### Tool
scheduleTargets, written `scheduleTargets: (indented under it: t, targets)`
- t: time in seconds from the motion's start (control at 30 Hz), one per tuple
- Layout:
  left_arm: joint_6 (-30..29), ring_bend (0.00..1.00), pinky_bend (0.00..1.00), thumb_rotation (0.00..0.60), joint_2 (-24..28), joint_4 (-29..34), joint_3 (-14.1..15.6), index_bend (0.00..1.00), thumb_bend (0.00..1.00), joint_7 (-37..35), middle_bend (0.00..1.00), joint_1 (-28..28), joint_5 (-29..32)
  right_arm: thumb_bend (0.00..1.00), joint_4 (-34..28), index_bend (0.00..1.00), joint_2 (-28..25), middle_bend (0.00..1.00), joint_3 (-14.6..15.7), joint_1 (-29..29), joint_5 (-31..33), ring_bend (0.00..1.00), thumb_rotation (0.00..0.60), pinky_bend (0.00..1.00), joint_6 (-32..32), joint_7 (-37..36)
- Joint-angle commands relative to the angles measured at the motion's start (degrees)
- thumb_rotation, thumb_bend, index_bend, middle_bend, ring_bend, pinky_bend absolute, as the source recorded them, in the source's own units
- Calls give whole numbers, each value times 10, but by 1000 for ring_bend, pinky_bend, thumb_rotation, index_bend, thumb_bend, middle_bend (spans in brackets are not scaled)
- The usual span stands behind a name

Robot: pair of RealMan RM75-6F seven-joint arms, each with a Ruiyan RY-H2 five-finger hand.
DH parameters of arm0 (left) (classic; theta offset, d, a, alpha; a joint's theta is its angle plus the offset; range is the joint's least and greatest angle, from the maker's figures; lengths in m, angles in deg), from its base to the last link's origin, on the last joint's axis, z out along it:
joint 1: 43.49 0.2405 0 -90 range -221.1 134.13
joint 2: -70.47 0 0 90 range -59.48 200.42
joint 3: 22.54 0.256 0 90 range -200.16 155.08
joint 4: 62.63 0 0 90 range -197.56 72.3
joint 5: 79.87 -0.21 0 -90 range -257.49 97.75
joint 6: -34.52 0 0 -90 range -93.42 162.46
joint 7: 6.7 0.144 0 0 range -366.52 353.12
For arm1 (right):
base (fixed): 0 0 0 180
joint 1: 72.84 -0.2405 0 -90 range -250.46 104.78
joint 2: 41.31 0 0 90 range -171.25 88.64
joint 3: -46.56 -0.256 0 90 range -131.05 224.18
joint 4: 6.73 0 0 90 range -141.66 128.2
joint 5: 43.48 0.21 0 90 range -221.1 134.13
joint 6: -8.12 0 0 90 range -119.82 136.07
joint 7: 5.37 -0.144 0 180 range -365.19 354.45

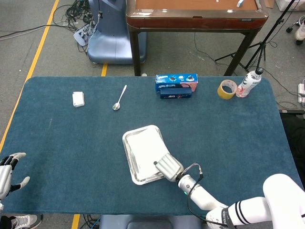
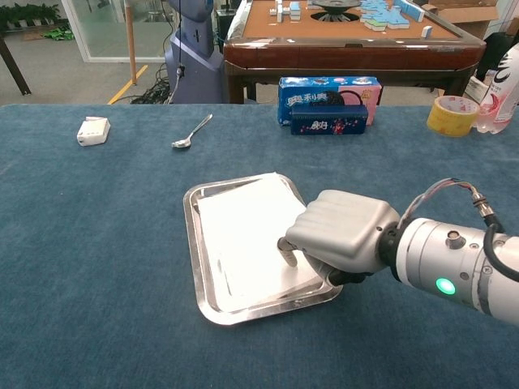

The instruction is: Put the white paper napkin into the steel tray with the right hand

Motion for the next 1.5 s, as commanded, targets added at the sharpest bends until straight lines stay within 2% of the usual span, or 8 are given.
scheduleTargets:
  t: [0.03,1.1,1.5]
  targets:
    - [0,212,324,600,0,0,0,238,197,0,223,0,0,1000,2,353,4,1000,1,-1,1,1000,600,1000,-1,-2]
    - [-4,212,324,600,4,2,-1,238,197,-3,223,2,-1,1000,17,353,41,1000,1,-4,-8,1000,600,1000,-4,-20]
    - [1,212,324,600,3,1,0,238,197,-2,223,1,1,1000,2,353,29,1000,-3,-2,-31,1000,600,1000,-14,-32]
